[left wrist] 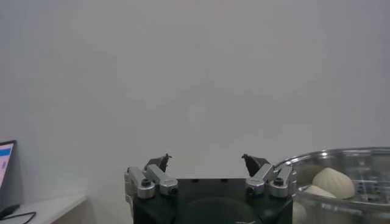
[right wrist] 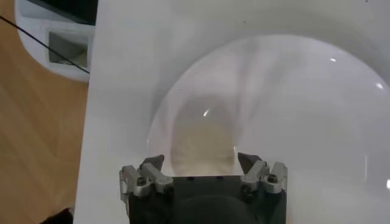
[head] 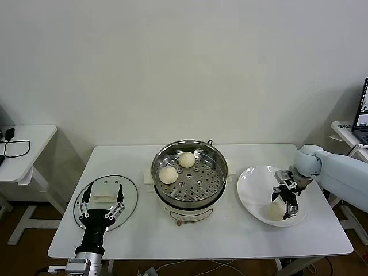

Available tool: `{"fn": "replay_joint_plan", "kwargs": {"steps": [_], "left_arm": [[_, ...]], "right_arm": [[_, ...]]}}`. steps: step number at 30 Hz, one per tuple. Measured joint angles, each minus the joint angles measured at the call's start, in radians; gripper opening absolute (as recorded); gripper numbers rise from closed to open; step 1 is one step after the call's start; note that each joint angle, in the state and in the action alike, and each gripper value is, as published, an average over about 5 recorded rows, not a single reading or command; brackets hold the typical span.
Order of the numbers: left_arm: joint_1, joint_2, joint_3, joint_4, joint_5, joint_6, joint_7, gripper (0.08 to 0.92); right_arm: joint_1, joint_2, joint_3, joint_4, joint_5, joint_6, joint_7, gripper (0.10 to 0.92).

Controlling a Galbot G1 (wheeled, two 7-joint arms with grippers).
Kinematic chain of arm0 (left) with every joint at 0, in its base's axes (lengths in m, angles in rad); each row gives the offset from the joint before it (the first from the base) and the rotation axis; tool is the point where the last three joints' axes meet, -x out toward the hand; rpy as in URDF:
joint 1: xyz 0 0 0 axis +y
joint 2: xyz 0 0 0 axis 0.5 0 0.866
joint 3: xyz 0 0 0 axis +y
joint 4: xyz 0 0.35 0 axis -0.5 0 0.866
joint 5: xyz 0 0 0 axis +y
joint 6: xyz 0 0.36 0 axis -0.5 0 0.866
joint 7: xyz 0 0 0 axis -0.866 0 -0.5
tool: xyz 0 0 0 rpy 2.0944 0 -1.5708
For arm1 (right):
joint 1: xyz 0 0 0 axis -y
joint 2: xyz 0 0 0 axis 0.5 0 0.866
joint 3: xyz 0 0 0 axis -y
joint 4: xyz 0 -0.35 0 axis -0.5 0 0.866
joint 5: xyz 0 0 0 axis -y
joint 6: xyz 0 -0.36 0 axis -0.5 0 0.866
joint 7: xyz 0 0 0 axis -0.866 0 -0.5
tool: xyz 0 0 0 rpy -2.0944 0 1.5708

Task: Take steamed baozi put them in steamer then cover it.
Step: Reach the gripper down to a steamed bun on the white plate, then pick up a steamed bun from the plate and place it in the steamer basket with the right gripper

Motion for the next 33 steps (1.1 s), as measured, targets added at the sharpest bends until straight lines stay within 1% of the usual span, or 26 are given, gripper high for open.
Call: {"fn": "replay_joint_plan", "kwargs": {"steps": [6,9,16,22,27,33], "left_arm": [[-0.003,0.001,-0.003,0.000,-0.003,0.001,-0.002,0.823],[-0.001,0.001,-0.002,-0.005,-0.004,0.002,-0.003,0.823],[-0.004,0.005,0.000,-0.012,-0.005,0.003,-0.004,0.823],[-0.007,0.009,0.001,-0.018,-0.006,0.003,-0.004,0.823],[-0.004,0.011,0.000,-0.025,-0.006,0.003,-0.004,0.823],[0.001,0.011,-0.002,-0.031,-0.007,0.001,-0.004,0.823]], "right_arm": [[-0.004,-0.008,0.004,0.004,-0.004,0.000,0.013,0.690],[0.000,-0.014,0.003,0.012,-0.001,0.000,0.020,0.669],[0.050,-0.025,-0.009,0.045,0.011,0.018,0.022,0.654],[0.177,-0.009,-0.041,0.104,0.045,0.072,0.011,0.653],[0.328,0.042,-0.077,0.160,0.080,0.166,-0.002,0.653],[0.457,0.144,-0.092,0.214,0.084,0.311,-0.002,0.651]]}}
